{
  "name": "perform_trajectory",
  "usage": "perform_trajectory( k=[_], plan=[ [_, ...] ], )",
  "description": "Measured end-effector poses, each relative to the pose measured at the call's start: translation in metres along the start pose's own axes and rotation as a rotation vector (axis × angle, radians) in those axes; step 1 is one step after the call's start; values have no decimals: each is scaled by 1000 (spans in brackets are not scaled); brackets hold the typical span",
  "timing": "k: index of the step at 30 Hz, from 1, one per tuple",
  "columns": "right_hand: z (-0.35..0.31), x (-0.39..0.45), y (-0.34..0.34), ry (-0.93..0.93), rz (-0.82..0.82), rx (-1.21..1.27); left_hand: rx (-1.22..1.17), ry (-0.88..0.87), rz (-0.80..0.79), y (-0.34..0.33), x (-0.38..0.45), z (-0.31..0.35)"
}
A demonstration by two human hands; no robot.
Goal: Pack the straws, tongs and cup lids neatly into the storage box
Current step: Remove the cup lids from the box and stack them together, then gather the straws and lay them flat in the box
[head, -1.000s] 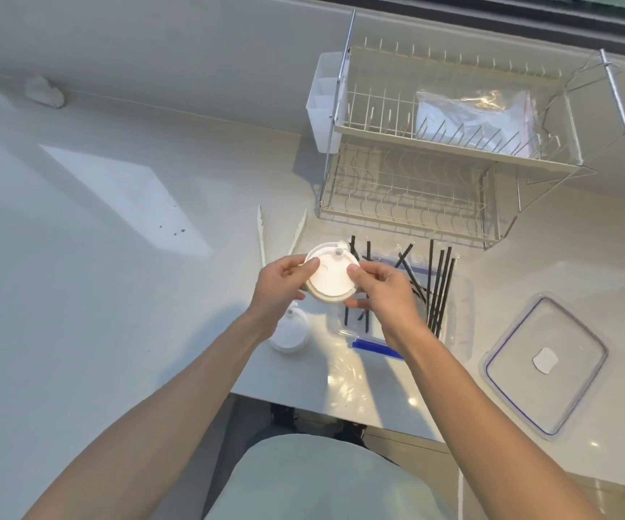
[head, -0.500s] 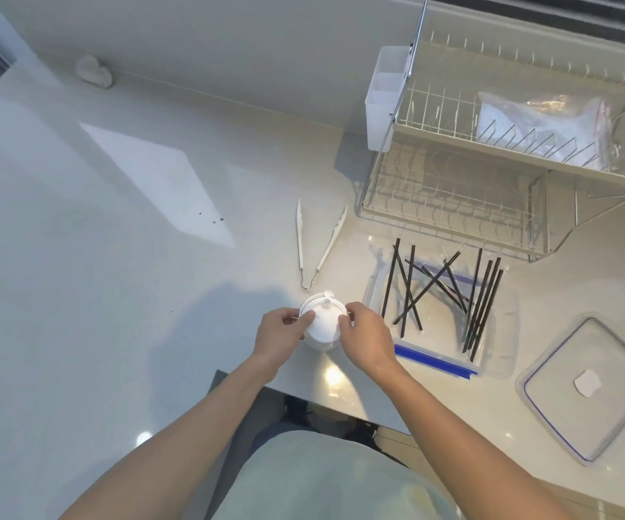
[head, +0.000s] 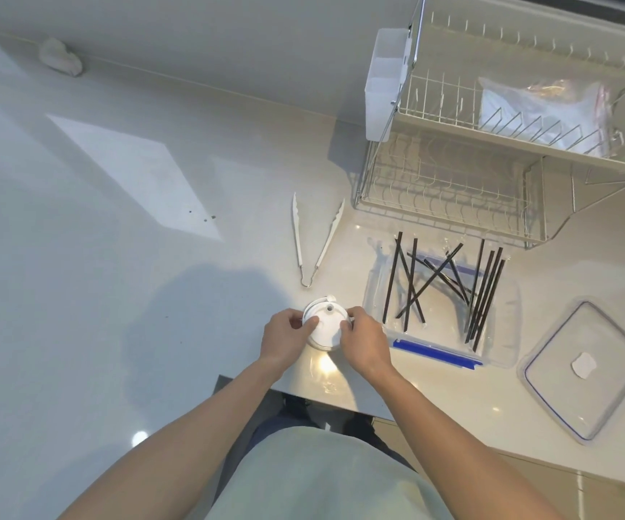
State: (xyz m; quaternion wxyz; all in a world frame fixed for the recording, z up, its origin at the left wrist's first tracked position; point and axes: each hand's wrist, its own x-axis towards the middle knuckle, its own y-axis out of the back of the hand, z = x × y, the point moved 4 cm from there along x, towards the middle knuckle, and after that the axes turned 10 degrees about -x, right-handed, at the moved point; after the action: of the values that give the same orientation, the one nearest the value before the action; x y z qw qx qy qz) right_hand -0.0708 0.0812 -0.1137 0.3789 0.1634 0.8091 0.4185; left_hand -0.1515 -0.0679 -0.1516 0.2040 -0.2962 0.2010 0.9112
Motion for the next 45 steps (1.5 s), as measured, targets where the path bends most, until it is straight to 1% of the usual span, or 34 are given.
perform_trajectory(
  k=[4, 6, 8, 11, 14, 17, 21, 24, 26, 27, 30, 32, 34, 37, 40, 43, 45],
  plan=[
    [-3, -4, 2, 2, 35, -44, 80, 42, -12, 3, 2, 4],
    [-5, -7, 6, 30, 65, -93, 134, 39, 21, 5, 2, 10],
    [-5, -10, 13, 62, 86, -108, 140, -14, 61, 5, 3, 21],
    [-1, -16, 28, 111, 108, -72, 127, -160, 78, -4, 3, 46],
    [14, -20, 52, 123, 154, -8, 51, -249, 30, -25, -1, 77],
    [36, -18, 76, 109, 196, 56, -28, -251, -34, -50, -7, 104],
    [84, -13, 106, -35, 295, 215, -36, -251, -158, -92, -18, 129],
    [123, -6, 124, -142, 326, 247, 76, -205, -250, -130, -29, 133],
    [144, 4, 132, -181, 307, 205, 188, -150, -271, -152, -35, 129],
    [152, 11, 134, -191, 286, 188, 204, -109, -274, -162, -36, 126],
    [168, 31, 137, -222, 201, 184, 183, 12, -254, -182, -33, 118],
    [174, 44, 136, -242, 142, 179, 126, 80, -236, -189, -27, 116],
    [175, 54, 133, -215, 77, 190, 89, 131, -222, -193, -23, 113],
    [173, 67, 125, -119, -10, 188, 94, 114, -214, -196, -16, 111],
    [169, 72, 112, -36, -115, 21, 59, 133, -197, -200, -14, 114],
    [165, 73, 105, 29, -98, -189, 89, 136, -177, -204, -15, 116],
    [163, 75, 105, 26, -81, -235, 129, 115, -163, -204, -14, 115]
  ],
)
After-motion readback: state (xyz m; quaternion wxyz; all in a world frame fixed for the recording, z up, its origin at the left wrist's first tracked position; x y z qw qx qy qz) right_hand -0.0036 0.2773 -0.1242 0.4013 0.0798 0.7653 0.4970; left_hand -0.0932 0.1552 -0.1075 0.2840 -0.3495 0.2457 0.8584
